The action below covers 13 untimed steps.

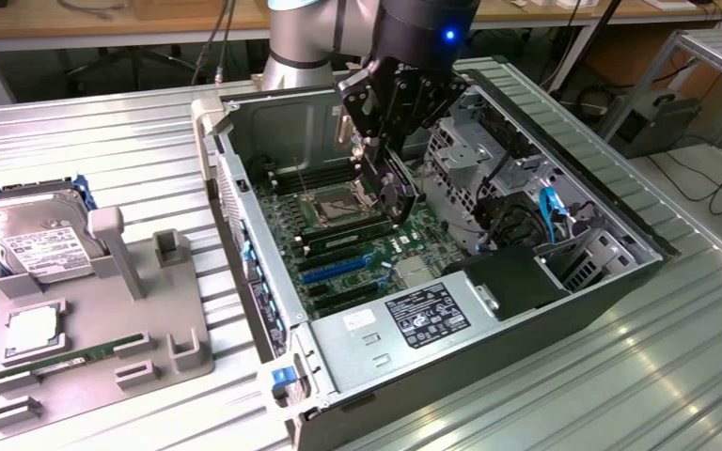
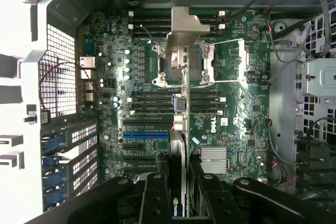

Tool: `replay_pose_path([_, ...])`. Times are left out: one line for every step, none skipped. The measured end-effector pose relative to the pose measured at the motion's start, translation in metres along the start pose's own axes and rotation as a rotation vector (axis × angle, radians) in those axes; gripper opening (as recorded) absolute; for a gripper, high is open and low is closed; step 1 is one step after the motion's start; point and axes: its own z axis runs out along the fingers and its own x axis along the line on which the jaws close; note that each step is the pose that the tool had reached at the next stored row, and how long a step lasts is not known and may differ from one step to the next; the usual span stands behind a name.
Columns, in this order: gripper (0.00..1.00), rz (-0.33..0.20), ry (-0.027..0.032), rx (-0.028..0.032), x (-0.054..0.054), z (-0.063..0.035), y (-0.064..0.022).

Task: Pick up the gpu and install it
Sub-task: 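Insert the gpu into the slot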

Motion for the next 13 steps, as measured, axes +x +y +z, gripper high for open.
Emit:
replay_pose_path([0.26, 0.0, 0.0, 0.0, 0.0, 0.0, 0.0])
replay_pose_path([0.26, -0.003, -0.0008, 0.0, -0.0001, 0.0, 0.0])
replay_pose_path([0.26, -0.014, -0.0022, 0.0001, -0.0002, 0.0001, 0.0])
replay_pose_path([0.26, -0.035, -0.0044, 0.0004, -0.0001, 0.0001, 0.0])
replay_pose_path([0.26, -0.05, -0.0057, 0.0006, -0.0001, 0.0001, 0.0])
replay_pose_path([0.26, -0.075, -0.0083, 0.001, -0.0001, 0.0002, 0.0])
replay_pose_path([0.26, -0.091, -0.0106, 0.0013, -0.0001, 0.0003, 0.0])
replay_pose_path([0.26, -0.109, -0.0132, 0.0016, -0.0001, 0.0004, 0.0])
replay_pose_path([0.26, -0.125, -0.0155, 0.0018, -0.0001, 0.0005, 0.0])
replay_pose_path([0.26, -0.143, -0.0184, 0.0021, -0.0001, 0.0006, 0.0])
replay_pose_path([0.26, -0.161, -0.0212, 0.0023, -0.0001, 0.0007, 0.0])
replay_pose_path([0.26, -0.178, -0.0239, 0.0026, -0.0001, 0.0008, 0.0])
replay_pose_path([0.26, -0.217, -0.0299, 0.0032, -0.0001, 0.0012, 0.0])
